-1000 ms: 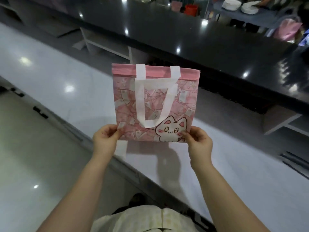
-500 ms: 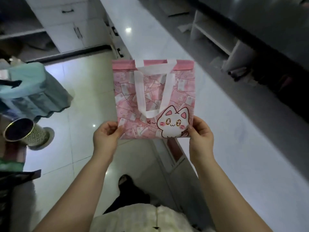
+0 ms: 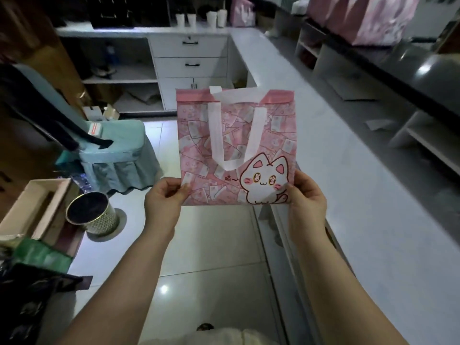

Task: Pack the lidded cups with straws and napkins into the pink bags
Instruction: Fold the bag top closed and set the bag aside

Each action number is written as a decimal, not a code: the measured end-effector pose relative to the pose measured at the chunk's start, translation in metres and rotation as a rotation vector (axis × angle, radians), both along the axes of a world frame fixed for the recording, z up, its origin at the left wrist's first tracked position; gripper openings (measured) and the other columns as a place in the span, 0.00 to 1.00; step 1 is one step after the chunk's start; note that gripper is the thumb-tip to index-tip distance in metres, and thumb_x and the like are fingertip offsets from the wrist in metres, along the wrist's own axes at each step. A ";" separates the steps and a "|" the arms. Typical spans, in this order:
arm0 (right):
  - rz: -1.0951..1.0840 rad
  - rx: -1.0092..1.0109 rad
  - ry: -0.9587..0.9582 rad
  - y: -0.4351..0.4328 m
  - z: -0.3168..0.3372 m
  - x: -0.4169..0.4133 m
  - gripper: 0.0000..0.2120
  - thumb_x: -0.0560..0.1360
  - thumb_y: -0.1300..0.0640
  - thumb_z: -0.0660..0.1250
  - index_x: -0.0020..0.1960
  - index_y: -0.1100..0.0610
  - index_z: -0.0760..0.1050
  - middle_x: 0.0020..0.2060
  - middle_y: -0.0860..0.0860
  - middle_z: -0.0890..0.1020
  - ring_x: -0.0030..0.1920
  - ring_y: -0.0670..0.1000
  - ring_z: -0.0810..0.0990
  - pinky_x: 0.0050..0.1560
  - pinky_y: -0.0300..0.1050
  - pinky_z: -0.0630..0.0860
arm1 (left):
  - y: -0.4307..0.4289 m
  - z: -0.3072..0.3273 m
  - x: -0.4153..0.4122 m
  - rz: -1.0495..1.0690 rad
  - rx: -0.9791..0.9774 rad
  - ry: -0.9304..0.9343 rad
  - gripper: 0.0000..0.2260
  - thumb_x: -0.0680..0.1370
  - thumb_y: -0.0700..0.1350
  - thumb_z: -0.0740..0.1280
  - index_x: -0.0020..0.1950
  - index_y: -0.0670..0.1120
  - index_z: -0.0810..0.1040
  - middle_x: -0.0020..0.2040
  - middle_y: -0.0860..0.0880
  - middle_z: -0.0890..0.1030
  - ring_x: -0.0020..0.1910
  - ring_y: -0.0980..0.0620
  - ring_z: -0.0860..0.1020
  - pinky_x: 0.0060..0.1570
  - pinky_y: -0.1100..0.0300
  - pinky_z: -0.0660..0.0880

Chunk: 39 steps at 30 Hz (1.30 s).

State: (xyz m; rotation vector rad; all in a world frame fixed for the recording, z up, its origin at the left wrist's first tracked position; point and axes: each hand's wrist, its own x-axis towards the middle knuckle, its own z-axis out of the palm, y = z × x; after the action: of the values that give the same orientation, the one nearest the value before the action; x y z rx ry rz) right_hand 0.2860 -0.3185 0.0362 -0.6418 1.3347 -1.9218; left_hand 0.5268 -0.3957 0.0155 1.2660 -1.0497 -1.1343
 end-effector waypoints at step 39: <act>0.082 -0.196 0.040 -0.605 0.058 -0.237 0.23 0.72 0.77 0.59 0.57 0.55 0.78 0.45 0.52 0.83 0.45 0.49 0.81 0.40 0.41 0.78 | -0.594 0.060 -0.235 0.023 -0.143 0.038 0.07 0.74 0.38 0.74 0.41 0.50 0.81 0.37 0.55 0.84 0.38 0.57 0.81 0.40 0.66 0.77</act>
State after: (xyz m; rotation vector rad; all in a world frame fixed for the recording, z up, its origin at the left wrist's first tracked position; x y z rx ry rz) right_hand 0.0493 -0.9237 0.0938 -0.8224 1.1339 -1.9975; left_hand 0.2915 -0.9902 0.0750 1.1366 -1.0660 -1.0427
